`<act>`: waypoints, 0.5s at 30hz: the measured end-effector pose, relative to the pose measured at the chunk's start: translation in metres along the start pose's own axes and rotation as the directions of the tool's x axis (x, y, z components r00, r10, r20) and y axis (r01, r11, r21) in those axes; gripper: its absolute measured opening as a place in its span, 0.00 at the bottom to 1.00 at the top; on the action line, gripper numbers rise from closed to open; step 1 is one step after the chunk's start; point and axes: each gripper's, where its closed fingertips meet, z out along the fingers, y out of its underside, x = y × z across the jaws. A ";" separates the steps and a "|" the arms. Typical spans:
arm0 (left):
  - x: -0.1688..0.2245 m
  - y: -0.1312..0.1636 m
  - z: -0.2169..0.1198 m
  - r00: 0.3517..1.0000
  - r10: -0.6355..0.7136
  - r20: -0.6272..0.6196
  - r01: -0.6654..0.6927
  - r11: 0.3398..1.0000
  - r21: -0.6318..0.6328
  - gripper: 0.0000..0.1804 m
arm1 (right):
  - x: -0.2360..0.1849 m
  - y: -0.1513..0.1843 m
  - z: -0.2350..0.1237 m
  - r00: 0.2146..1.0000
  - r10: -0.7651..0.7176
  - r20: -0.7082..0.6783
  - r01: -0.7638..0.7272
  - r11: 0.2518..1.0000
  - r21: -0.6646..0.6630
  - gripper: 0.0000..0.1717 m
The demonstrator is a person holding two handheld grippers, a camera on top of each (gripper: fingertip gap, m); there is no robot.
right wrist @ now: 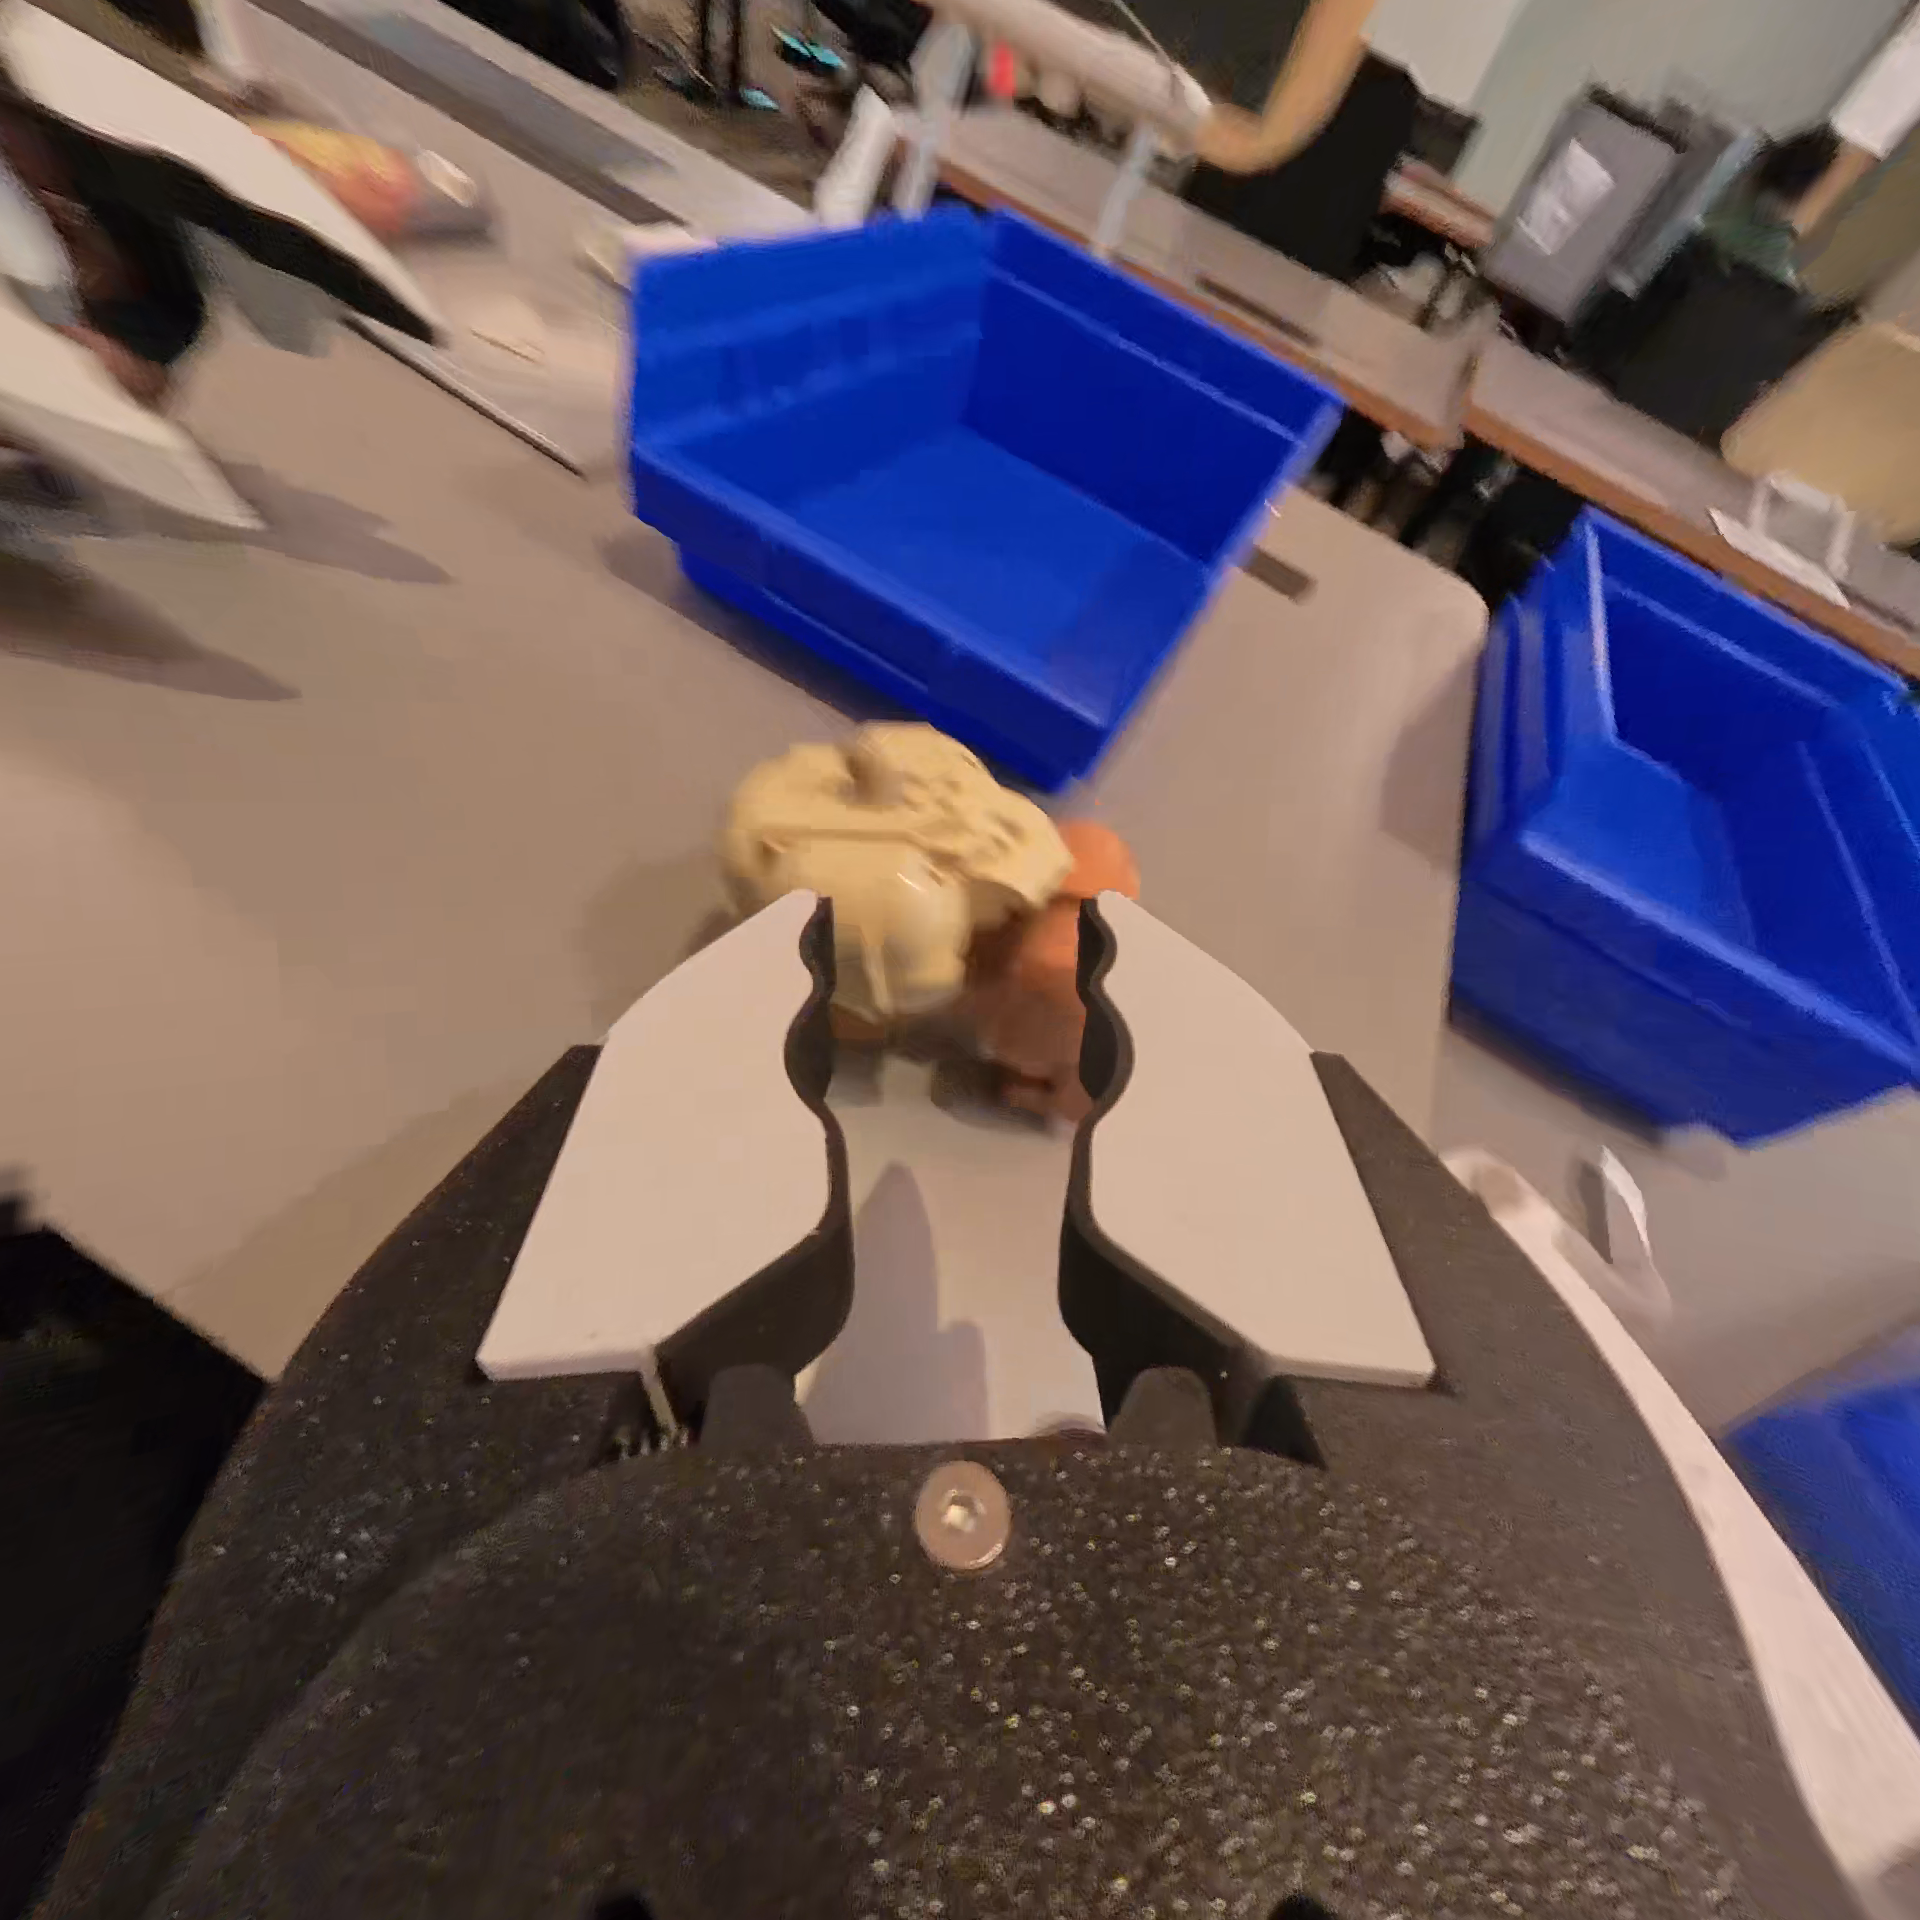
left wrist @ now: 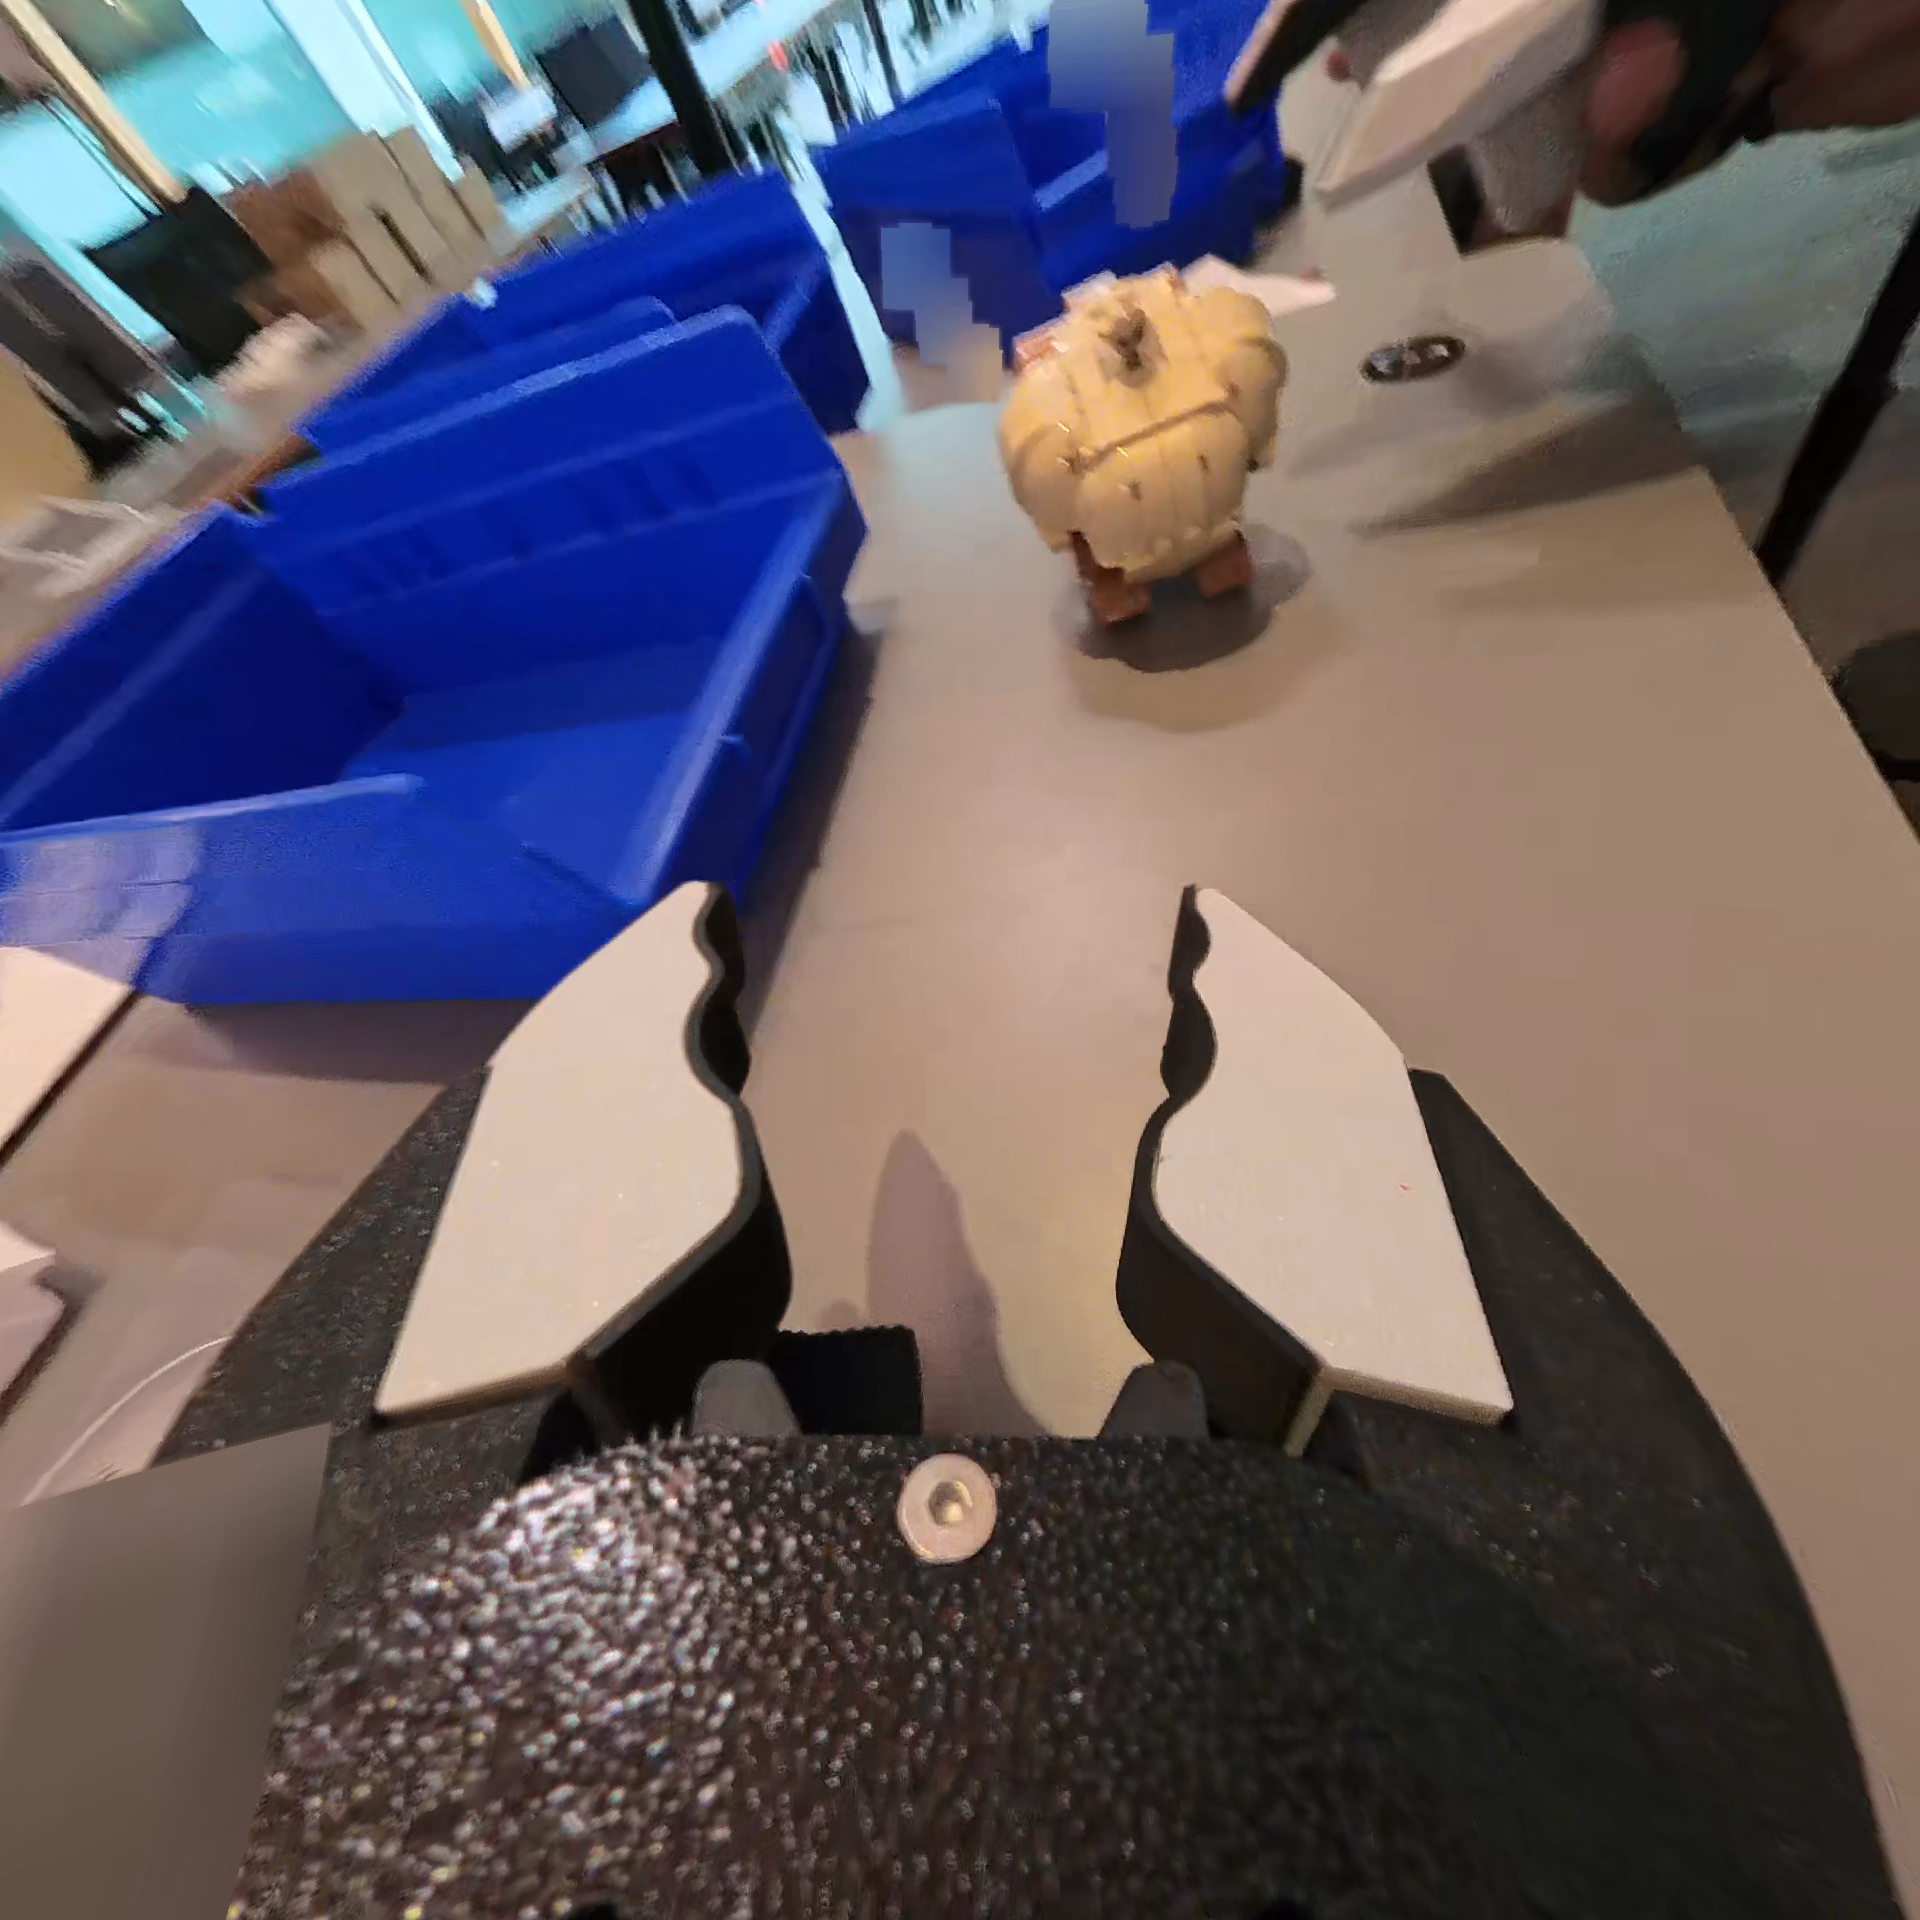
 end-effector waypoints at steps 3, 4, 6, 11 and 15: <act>-0.018 0.002 -0.017 0.999 -0.018 0.047 0.014 0.996 0.084 0.42 | -0.042 -0.029 0.007 0.993 -0.079 0.089 0.076 0.997 0.035 0.29; -0.023 0.003 -0.022 0.998 -0.021 0.058 0.015 0.995 0.094 0.42 | -0.056 -0.036 0.012 0.988 -0.111 0.111 0.108 0.994 0.035 0.30; -0.031 0.008 -0.029 0.996 -0.015 0.091 0.007 0.996 0.089 0.42 | -0.087 -0.047 0.026 0.972 -0.165 0.165 0.161 0.986 0.038 0.32; -0.052 0.019 -0.047 0.982 0.008 0.191 -0.025 0.996 0.087 0.44 | -0.183 -0.061 0.076 0.891 -0.277 0.359 0.269 0.960 0.075 0.35; -0.072 0.015 -0.061 0.965 -0.091 0.247 0.048 0.983 0.175 0.44 | -0.258 -0.074 0.120 0.792 -0.356 0.495 0.334 0.933 0.137 0.33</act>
